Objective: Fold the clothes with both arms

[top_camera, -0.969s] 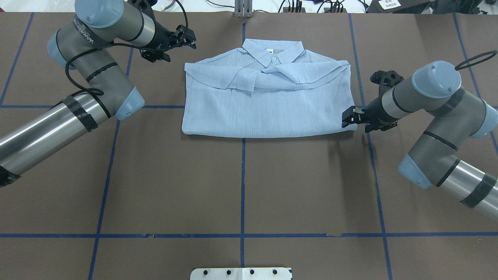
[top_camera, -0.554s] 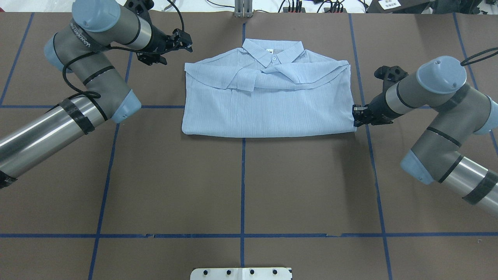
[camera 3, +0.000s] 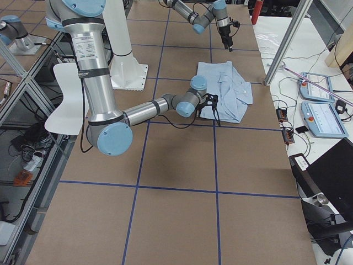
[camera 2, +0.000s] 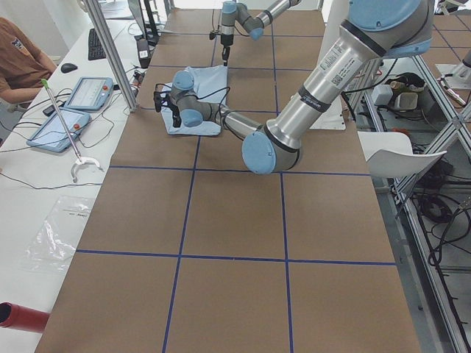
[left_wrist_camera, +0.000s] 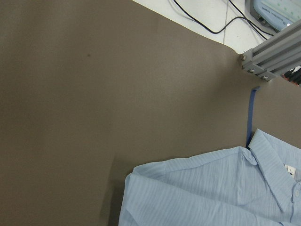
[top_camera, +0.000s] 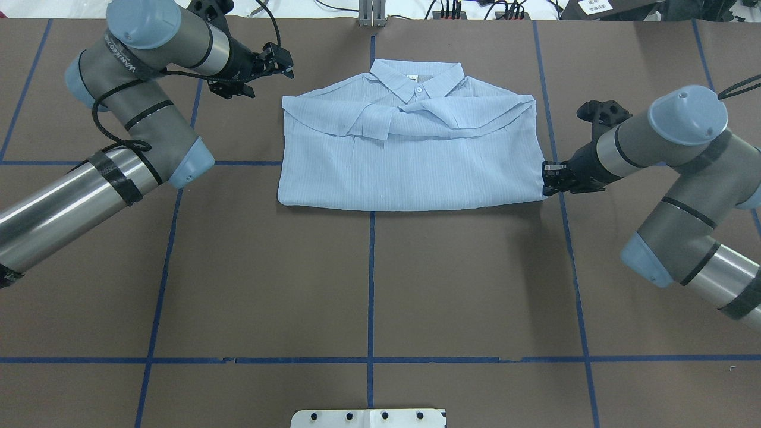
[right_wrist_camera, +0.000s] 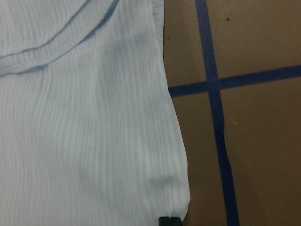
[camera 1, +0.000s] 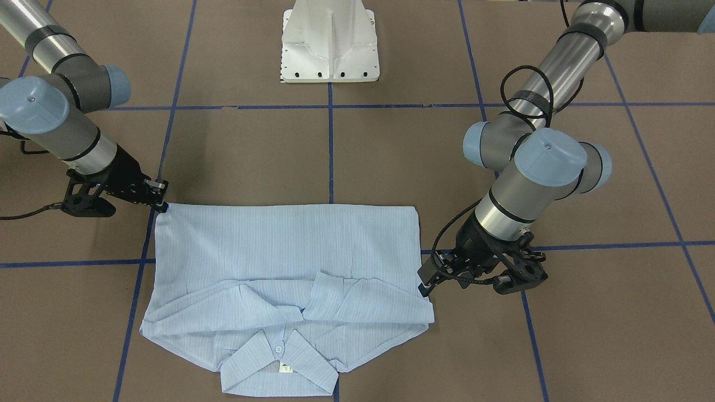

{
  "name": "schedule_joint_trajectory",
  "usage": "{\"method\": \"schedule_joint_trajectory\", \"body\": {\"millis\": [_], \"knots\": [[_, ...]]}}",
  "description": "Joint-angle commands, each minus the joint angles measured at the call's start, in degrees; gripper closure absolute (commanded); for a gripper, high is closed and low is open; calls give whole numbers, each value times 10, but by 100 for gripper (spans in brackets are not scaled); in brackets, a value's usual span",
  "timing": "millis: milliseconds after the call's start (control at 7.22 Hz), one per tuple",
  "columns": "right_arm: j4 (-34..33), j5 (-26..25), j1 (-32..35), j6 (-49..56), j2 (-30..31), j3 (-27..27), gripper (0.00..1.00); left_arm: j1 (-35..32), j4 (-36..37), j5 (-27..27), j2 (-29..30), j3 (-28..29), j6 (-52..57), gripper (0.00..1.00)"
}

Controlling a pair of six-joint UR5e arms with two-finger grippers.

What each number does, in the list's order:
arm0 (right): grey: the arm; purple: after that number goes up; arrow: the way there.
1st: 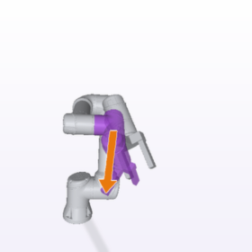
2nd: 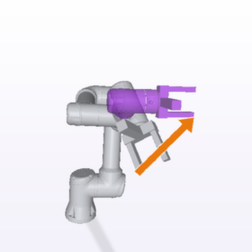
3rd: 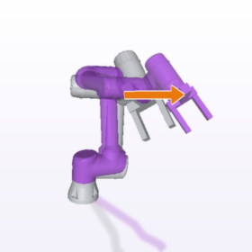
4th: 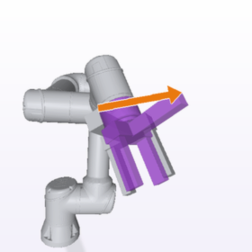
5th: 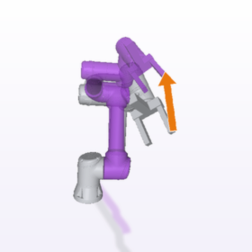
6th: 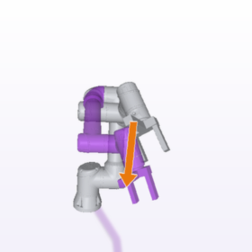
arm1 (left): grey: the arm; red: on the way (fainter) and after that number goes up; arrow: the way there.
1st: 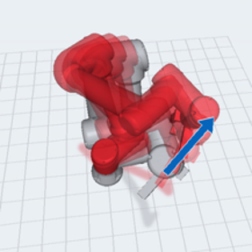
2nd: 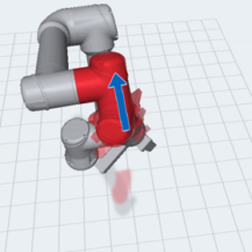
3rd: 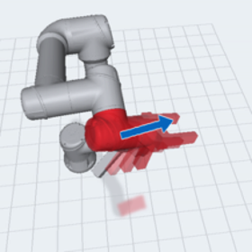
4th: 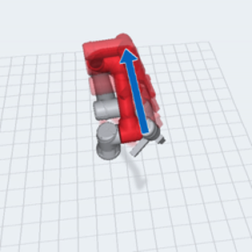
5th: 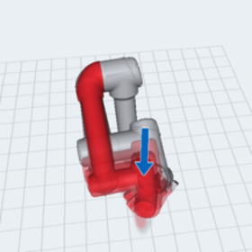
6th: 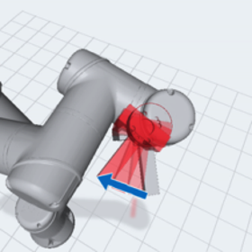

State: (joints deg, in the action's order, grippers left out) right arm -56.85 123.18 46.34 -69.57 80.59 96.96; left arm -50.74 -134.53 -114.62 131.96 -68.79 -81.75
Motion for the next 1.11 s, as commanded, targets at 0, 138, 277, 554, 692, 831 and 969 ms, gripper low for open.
{"method": "schedule_joint_trajectory", "body": {"millis": [0,138,277,554,692,831,969], "knots": [[1,1,-52,-2,107,114,100,0,1,0,-20,-33,-10,0],[2,0,-87,-2,162,169,100,0,2,0,-21,-40,-11,0],[3,0,-135,-2,213,218,100,2,1,0,-27,-49,-27,0],[5,0,-260,-4,265,295,100,13,6,25,-32,-83,-49,0],[5,0,-335,-24,271,318,100,20,5,27,-45,-97,-67,0],[5,0,-379,-47,273,329,100,23,5,27,-54,-119,-73,0],[5,0,-401,-48,277,331,100,29,5,27,-65,-133,-73,0]]}}
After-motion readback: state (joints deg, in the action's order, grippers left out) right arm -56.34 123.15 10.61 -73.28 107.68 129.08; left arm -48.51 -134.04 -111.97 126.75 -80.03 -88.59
